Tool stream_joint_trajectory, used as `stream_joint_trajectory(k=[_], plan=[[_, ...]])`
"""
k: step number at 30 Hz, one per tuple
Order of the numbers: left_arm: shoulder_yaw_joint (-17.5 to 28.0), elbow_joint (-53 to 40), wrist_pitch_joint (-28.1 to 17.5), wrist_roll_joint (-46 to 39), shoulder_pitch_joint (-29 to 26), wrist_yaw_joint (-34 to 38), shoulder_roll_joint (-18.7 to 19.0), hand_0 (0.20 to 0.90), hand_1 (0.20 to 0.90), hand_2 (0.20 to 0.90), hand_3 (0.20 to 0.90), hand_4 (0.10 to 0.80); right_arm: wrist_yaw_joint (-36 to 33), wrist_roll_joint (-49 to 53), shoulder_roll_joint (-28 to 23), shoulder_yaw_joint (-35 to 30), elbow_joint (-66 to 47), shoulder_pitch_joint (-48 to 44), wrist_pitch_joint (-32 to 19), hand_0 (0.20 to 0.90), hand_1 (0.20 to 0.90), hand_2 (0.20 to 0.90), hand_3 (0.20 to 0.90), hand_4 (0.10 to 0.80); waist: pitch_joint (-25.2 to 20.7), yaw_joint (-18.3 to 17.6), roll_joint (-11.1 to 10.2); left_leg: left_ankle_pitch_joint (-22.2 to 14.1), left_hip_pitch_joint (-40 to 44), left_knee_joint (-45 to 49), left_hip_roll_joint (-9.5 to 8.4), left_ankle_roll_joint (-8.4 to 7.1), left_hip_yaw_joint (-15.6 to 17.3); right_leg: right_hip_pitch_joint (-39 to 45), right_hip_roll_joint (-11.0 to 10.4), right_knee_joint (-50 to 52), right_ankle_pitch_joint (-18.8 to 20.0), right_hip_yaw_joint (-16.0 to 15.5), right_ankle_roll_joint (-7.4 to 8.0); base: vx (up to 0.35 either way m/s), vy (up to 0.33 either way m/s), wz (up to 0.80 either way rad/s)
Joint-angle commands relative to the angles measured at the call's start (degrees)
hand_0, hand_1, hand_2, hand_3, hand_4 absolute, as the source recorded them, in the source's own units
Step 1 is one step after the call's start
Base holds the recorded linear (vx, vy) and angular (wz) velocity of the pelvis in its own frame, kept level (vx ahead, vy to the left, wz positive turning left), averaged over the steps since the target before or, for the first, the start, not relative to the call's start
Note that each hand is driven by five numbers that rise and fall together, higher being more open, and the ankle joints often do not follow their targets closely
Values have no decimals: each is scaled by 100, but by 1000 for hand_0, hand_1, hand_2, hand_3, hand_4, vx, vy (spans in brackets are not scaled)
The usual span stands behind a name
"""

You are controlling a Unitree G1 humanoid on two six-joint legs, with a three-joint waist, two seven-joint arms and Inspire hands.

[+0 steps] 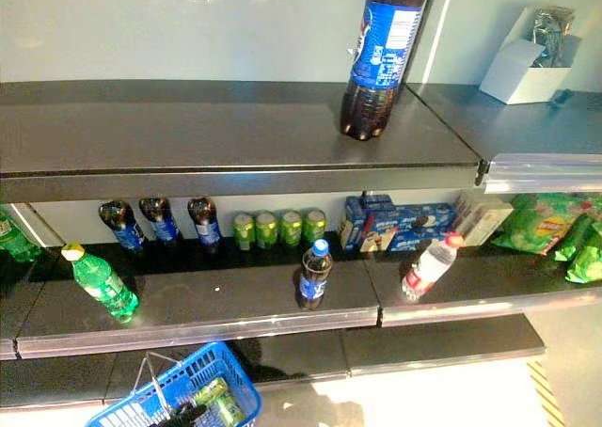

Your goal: Pick up the drink and place into the basket.

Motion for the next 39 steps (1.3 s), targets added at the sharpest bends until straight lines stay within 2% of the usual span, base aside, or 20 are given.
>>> stream_joint_trajectory(k=[1, 8, 15, 23, 28, 33, 37, 39], plan=[[139, -393, -204, -117, -527, -636, 7, 300, 300, 300, 200, 100, -90, 58, -107, -40, 223, -230, -54, 900, 900, 900, 900, 800, 75, 112, 63, -137, -30, 93, -175, 235, -64, 38, -107, 323, -3, 9, 46, 7, 12, 9], [209, -234, -231, -137, -489, -644, 30, 300, 300, 300, 200, 100, -59, -37, -116, -58, 244, -240, -42, 900, 900, 900, 900, 800, 46, 94, 90, -156, 22, 57, -185, 226, -119, 59, -104, 328, -21, 27, 71, 30, 15, 4], [213, -314, -238, -381, -435, -720, 18, 300, 300, 300, 200, 100, -25, -170, -181, -21, 253, -194, -40, 900, 900, 900, 900, 800, 170, 108, 114, -90, -46, 6, -116, 173, -115, -14, -101, 208, 87, 37, 107, 59, 12, 4], [-315, -694, -320, -1103, -1327, -435, -29, 300, 300, 300, 200, 100, -271, 484, -378, 349, 41, -1069, -93, 900, 900, 900, 900, 800, 1015, 181, 190, 214, -1202, 280, 37, 121, -315, -1289, -72, 635, 193, 92, 42, -263, -10, 5], [-497, -870, -479, -1344, -1668, -386, -27, 300, 300, 300, 200, 100, -327, 768, -461, 489, -115, -1437, -450, 900, 900, 900, 900, 800, 1487, 169, 207, 327, -1937, 657, 56, 156, -387, -2075, -31, 1199, 137, 81, -19, -237, -16, 0], [-645, -1089, -436, -1553, -1823, -231, 10, 300, 300, 300, 200, 100, -340, 1172, -636, 511, -426, -1644, -1026, 900, 900, 900, 900, 800, 1808, 179, 149, -88, -2884, 2177, 2, 168, -581, -2905, -148, 2405, -232, 43, -195, -197, -18, 6], [-644, -1106, -422, -1576, -1708, -182, 71, 300, 300, 300, 200, 100, -157, 1451, -721, 566, -995, -1699, -1445, 900, 900, 900, 900, 800, 1829, 234, 68, -457, -3250, 2920, -34, 248, -697, -3235, -227, 3128, -567, 83, -346, -74, -12, 2], [-626, -1116, -417, -1548, -1664, -213, 92, 300, 300, 300, 200, 100, -95, 1499, -738, 610, -1262, -1677, -1540, 900, 900, 900, 900, 800, 1816, 246, 47, -498, -3287, 2990, -43, 268, -726, -3270, -233, 3229, -621, 86, -370, -23, -30, 2]])
